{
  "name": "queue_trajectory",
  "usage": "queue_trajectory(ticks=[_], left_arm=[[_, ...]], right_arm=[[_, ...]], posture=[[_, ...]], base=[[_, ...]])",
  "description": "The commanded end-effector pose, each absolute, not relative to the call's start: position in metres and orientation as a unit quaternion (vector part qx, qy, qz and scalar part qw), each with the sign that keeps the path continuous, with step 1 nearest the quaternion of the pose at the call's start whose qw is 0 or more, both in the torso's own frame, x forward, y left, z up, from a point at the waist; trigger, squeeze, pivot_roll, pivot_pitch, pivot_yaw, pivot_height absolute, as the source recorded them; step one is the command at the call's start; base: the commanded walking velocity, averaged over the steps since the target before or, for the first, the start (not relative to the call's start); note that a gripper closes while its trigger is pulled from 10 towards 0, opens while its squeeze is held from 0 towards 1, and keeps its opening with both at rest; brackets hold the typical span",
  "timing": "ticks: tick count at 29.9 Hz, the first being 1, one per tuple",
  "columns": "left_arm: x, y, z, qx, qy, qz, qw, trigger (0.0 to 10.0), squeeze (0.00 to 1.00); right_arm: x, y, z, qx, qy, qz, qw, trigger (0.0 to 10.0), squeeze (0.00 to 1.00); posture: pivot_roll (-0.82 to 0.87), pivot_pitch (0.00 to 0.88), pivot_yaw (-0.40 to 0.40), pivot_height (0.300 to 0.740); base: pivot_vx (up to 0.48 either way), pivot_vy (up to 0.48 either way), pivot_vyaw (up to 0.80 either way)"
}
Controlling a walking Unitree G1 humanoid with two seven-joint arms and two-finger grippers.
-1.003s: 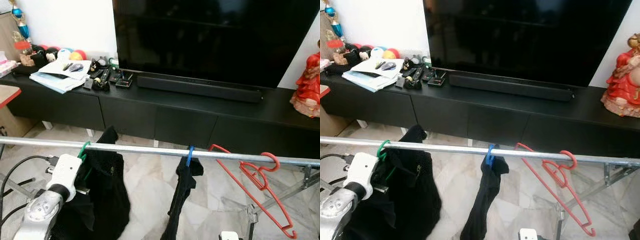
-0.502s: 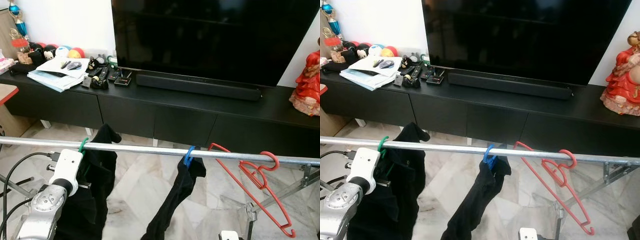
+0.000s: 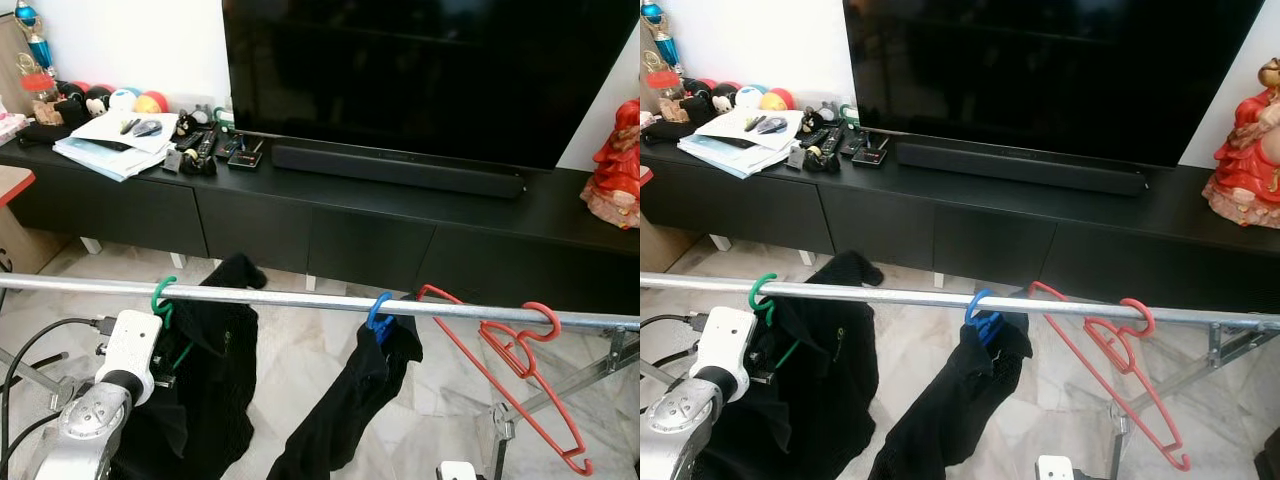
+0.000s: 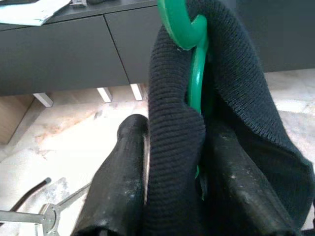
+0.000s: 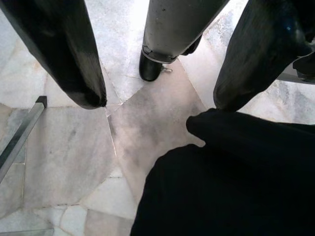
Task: Hang hanger
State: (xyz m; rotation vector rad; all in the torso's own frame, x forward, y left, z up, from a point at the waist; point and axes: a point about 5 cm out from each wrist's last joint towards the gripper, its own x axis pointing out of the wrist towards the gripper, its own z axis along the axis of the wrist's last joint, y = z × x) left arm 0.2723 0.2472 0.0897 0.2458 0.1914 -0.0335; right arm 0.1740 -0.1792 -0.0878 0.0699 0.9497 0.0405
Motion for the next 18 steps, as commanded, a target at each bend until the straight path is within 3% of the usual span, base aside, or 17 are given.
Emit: queue_trajectory(ticks=[1,12,13,14,15,18], left_arm=[[0.270,0.247,0.096,0.114,0.081,-0.018,0.990,10.0,1.00],[0.242,0.246,0.124,0.117,0.036,-0.053,0.991,10.0,1.00],[0.239,0.247,0.127,0.116,0.032,-0.051,0.991,10.0,0.92],[0.237,0.247,0.129,0.114,0.026,-0.046,0.992,10.0,0.38],[0.237,0.246,0.130,0.112,0.020,-0.039,0.993,10.0,0.00],[0.235,0.244,0.132,0.106,0.009,-0.023,0.994,10.0,0.00]], right_arm=[[0.173,-0.180,-0.088,0.033,0.459,0.018,0.887,10.0,0.00],[0.172,-0.179,-0.089,0.033,0.460,0.019,0.887,10.0,0.00],[0.172,-0.179,-0.089,0.034,0.460,0.017,0.887,10.0,0.00],[0.172,-0.179,-0.089,0.034,0.460,0.017,0.887,10.0,0.00],[0.172,-0.179,-0.089,0.034,0.460,0.017,0.887,10.0,0.00],[0.172,-0.180,-0.089,0.034,0.461,0.013,0.887,10.0,0.00]], posture=[[0.05,0.080,-0.040,0.740],[0.06,0.079,-0.038,0.740],[0.06,0.076,-0.035,0.740],[0.07,0.076,-0.035,0.740],[0.07,0.076,-0.035,0.740],[0.07,0.072,-0.031,0.740]], base=[[0.000,0.000,0.00],[0.000,0.000,0.00],[0.000,0.000,0.00],[0.000,0.000,0.00],[0.000,0.000,0.00],[0.000,0.000,0.00]])
